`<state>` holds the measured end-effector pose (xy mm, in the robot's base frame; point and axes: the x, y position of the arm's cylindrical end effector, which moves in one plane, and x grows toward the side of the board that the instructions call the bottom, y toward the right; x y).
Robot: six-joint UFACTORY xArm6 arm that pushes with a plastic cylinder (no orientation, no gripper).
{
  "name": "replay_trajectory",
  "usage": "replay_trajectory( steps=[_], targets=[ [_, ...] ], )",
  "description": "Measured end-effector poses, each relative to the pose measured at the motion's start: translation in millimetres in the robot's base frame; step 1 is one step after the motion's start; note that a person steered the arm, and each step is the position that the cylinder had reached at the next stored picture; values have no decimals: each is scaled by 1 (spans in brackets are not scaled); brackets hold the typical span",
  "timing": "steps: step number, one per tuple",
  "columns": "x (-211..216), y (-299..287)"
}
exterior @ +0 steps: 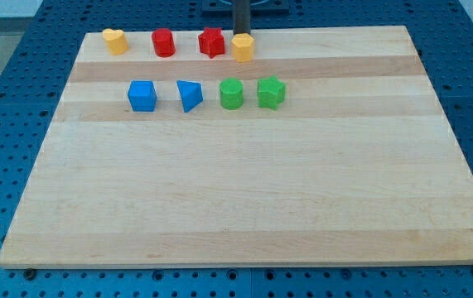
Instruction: Move the red blocks to the left of the yellow hexagon
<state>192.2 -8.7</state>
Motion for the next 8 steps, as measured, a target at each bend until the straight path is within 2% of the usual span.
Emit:
replay_trajectory(
  steps=[1, 3, 5, 7, 8],
  targets=[
    [3, -5],
    [9, -52],
    [31, -57],
    [1, -75],
    [1, -108]
  ],
)
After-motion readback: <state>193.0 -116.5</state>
